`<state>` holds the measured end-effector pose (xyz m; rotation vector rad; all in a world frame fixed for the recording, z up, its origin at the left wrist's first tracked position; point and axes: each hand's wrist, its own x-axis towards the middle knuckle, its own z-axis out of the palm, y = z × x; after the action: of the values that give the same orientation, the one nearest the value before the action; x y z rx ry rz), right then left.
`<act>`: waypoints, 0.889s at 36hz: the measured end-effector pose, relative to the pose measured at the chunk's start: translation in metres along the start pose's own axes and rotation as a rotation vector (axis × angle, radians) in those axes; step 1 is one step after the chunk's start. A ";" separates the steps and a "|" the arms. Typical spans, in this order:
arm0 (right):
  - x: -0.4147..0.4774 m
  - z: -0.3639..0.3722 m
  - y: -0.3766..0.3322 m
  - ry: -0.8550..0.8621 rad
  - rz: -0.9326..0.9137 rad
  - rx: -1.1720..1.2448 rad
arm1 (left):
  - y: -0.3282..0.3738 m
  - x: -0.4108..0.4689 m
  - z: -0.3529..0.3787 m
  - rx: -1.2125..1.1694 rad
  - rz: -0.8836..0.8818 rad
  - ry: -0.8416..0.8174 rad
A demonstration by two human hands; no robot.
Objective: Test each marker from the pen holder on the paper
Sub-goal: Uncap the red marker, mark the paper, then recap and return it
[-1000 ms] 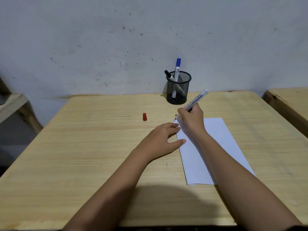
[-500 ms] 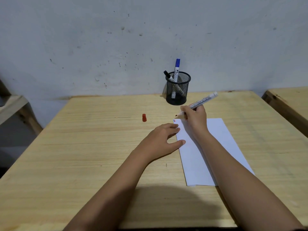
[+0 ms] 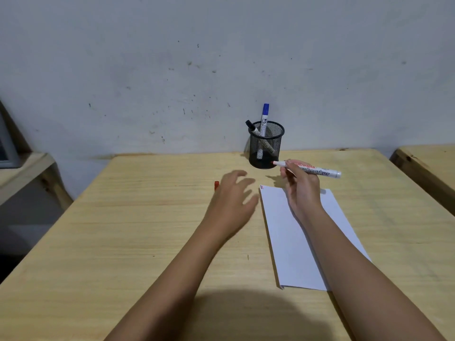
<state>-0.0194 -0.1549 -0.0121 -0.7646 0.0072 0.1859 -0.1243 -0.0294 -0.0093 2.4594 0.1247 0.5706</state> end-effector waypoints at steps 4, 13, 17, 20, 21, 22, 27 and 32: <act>-0.001 0.000 -0.001 0.005 0.005 0.016 | -0.012 0.013 -0.011 0.275 -0.143 0.163; -0.005 0.004 -0.005 -0.006 0.013 0.029 | -0.031 0.027 -0.009 0.043 -0.378 0.120; -0.007 0.007 -0.007 -0.049 0.010 0.033 | -0.003 0.030 -0.012 -0.650 -0.467 0.204; -0.010 0.010 -0.007 -0.069 0.017 0.022 | 0.010 0.036 -0.009 -0.973 -0.505 0.191; -0.011 0.011 -0.007 -0.077 0.018 0.020 | 0.011 0.037 -0.007 -1.068 -0.514 0.193; -0.013 0.012 -0.008 -0.086 0.019 0.017 | 0.012 0.038 -0.004 -1.142 -0.518 0.196; -0.018 0.013 -0.009 -0.128 0.020 -0.032 | 0.013 0.037 0.004 -1.329 -0.514 0.172; -0.021 0.014 -0.009 -0.175 0.037 -0.089 | 0.011 0.036 0.003 -1.368 -0.482 0.149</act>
<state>-0.0390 -0.1550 0.0063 -0.8353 -0.1537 0.2895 -0.0911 -0.0327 0.0080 1.0074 0.2644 0.3927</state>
